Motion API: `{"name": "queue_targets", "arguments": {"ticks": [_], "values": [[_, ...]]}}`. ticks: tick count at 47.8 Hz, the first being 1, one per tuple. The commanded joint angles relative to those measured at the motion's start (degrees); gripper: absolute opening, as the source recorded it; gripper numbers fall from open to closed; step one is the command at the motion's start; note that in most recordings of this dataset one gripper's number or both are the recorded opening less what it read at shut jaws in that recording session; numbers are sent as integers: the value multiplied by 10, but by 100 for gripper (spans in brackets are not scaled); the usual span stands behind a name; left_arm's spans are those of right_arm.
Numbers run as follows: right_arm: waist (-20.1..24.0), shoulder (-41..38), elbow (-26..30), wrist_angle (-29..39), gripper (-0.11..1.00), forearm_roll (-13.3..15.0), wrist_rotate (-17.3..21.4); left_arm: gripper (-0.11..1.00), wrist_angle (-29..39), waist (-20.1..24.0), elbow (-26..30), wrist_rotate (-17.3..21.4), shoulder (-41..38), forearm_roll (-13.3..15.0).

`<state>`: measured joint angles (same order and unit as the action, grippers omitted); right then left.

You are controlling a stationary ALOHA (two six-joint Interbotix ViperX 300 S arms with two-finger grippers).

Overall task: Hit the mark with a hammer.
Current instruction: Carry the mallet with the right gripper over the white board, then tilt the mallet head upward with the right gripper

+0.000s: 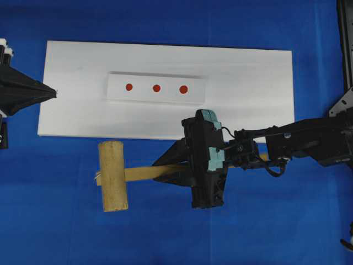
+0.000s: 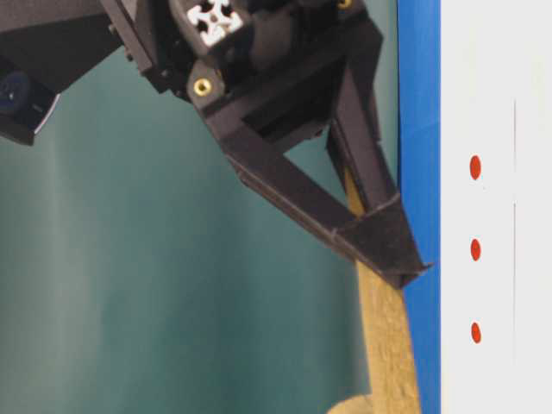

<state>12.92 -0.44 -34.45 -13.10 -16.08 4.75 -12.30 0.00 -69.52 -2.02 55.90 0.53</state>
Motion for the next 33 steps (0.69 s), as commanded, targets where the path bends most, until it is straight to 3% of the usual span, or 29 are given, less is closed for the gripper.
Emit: {"name": "queue_targets", "arguments": {"ticks": [1,22,33], "values": [[-18,24,3,-5,10,1,-8,0,-4,-2,7,-2,-2,0],[-139,66,-21,-3,10,2,-116,0,-4,-1,7,-2,-3,0],[-156,70,-21,-4,10,8,-165,0,-4,-1,8,-12,-2,0]]}}
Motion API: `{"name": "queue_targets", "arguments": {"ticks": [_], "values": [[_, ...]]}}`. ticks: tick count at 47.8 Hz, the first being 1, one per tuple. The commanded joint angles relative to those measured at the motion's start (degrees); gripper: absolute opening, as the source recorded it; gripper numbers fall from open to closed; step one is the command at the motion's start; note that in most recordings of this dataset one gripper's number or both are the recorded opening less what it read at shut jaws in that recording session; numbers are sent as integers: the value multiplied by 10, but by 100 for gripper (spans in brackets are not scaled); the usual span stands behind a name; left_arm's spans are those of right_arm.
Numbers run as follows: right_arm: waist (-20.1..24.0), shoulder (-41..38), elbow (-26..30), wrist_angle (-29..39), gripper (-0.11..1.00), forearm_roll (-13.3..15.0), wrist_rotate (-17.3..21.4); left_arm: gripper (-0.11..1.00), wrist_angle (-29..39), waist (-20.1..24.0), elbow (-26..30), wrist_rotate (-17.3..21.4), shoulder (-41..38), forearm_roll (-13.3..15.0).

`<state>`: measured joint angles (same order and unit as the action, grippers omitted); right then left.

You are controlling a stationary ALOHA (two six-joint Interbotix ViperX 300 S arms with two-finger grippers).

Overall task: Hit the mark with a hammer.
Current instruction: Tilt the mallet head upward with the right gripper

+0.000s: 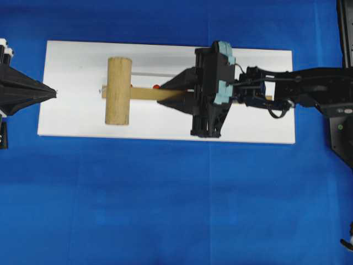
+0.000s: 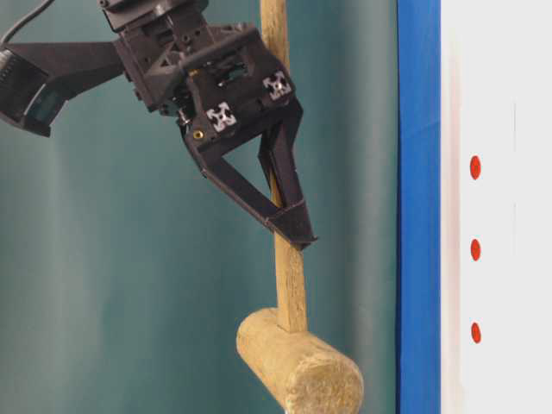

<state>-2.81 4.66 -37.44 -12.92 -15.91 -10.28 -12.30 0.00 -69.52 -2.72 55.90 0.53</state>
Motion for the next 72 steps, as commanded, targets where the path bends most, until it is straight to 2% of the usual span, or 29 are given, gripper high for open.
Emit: {"name": "queue_targets", "arguments": {"ticks": [1,8,27,36,46,50,69,72], "values": [[0,19,10,-7,10,9,-23,0,-4,-2,8,-8,-2,0],[1,25,12,-21,10,17,-92,0,-6,-2,8,-21,-2,0],[0,26,12,-122,10,14,-407,0,-7,-2,8,-32,-2,0],[1,26,13,-163,10,12,-497,0,-7,-1,8,-31,-2,0],[1,26,11,-166,10,12,-608,0,-7,-2,7,-31,-3,1],[2,26,11,-168,10,11,-628,0,-7,-1,7,-31,-2,0],[2,26,11,-184,10,4,-628,1,-10,-2,8,-32,-7,2],[3,26,11,-183,10,4,-628,6,-16,-1,8,-33,-6,5]]}}
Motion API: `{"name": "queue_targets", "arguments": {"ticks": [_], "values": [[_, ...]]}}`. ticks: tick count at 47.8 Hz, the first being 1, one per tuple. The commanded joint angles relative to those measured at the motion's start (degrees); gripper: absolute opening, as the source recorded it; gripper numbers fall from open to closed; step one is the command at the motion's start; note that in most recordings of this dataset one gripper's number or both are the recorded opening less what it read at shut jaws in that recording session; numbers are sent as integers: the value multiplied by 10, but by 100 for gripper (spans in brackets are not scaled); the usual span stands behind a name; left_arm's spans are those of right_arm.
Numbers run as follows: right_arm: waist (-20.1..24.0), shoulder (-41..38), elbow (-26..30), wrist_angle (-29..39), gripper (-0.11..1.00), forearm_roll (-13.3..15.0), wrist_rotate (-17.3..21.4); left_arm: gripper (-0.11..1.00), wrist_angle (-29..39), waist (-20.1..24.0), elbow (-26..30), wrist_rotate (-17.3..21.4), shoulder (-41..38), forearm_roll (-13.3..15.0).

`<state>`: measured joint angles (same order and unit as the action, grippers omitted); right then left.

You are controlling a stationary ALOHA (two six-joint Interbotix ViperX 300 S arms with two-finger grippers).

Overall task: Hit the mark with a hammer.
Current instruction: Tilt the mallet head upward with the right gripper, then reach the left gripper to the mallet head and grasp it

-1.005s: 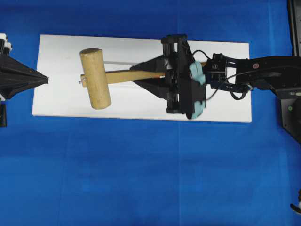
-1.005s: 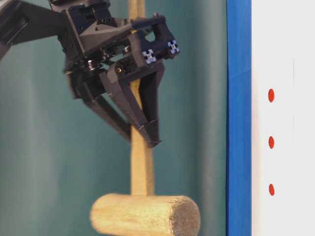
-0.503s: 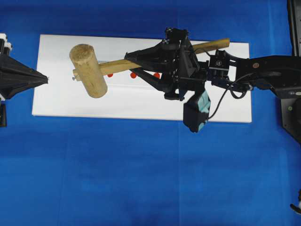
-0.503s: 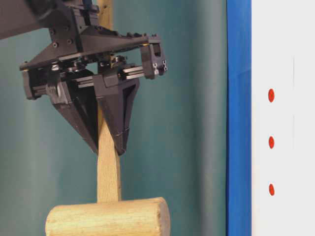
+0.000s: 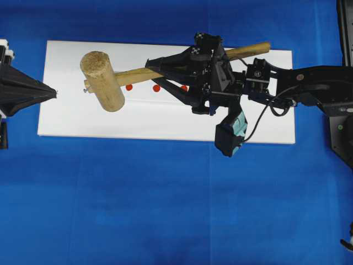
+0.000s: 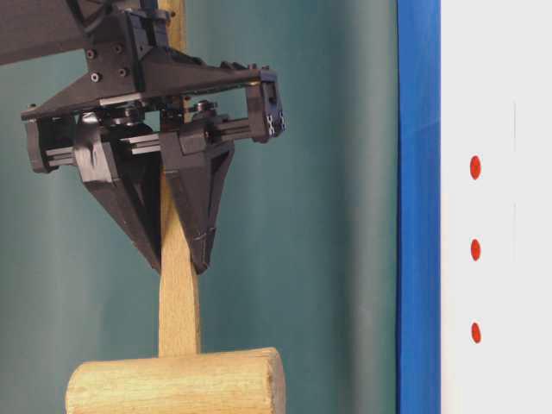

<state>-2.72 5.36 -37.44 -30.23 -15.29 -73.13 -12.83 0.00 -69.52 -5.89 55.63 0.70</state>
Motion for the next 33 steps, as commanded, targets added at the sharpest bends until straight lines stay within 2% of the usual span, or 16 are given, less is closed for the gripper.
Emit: {"name": "queue_targets", "arguments": {"ticks": [1,5,11,15,18,33], "values": [[2,19,11,-10,10,-3,1,10,-14,-1,8,-1,-4,4],[2,19,11,-10,10,-3,1,33,-23,-1,8,-9,-5,4],[2,19,11,-10,10,-3,1,72,-36,7,9,-29,-13,4],[3,19,12,-8,10,-3,1,89,-44,15,13,-38,-27,4],[3,18,12,-8,10,-3,1,93,-54,21,18,-43,-45,4],[3,18,13,-7,10,-3,1,93,-140,32,61,-45,-174,4]]}}
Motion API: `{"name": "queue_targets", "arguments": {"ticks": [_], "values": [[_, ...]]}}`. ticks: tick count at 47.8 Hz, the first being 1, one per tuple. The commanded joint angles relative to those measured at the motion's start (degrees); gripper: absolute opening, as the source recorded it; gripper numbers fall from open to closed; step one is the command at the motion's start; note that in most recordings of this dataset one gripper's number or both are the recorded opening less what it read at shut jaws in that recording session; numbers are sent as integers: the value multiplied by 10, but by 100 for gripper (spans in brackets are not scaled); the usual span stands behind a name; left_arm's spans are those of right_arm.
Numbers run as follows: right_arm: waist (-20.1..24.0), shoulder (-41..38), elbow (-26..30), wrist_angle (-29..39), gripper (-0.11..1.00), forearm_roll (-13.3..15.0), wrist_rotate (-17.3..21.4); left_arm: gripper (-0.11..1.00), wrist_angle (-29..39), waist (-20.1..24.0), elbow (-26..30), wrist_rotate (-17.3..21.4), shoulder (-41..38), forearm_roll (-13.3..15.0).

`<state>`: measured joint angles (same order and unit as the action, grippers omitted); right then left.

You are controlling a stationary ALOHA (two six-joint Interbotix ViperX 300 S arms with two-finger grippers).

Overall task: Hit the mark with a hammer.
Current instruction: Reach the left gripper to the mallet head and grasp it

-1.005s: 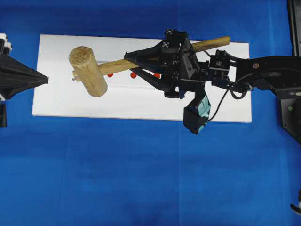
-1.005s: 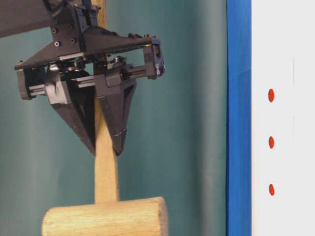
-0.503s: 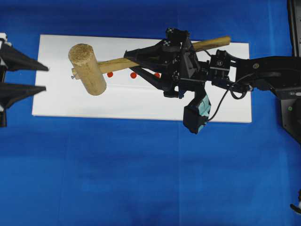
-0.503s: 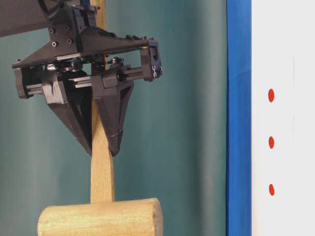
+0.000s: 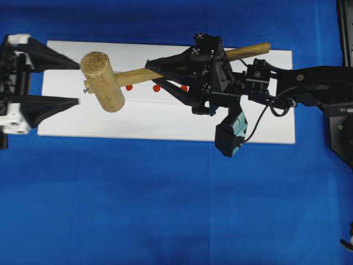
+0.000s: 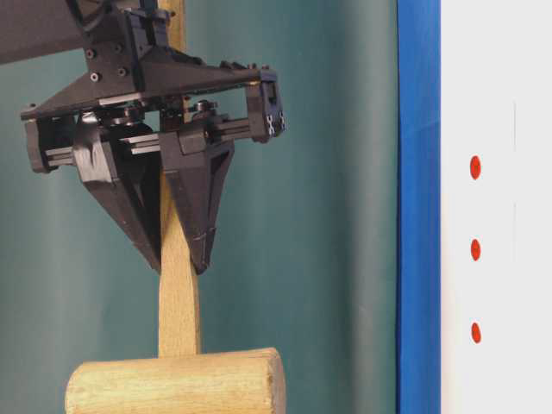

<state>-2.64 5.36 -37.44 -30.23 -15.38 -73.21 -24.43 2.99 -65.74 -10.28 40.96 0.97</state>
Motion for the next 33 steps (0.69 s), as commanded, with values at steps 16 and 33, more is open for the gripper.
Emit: {"name": "queue_targets", "arguments": {"ticks": [16,33], "values": [[2,18,13,3,10,-2,2,93,-61,2,83,0,-138,1],[2,18,14,0,10,-2,3,91,-47,2,102,-2,-168,1]]}}
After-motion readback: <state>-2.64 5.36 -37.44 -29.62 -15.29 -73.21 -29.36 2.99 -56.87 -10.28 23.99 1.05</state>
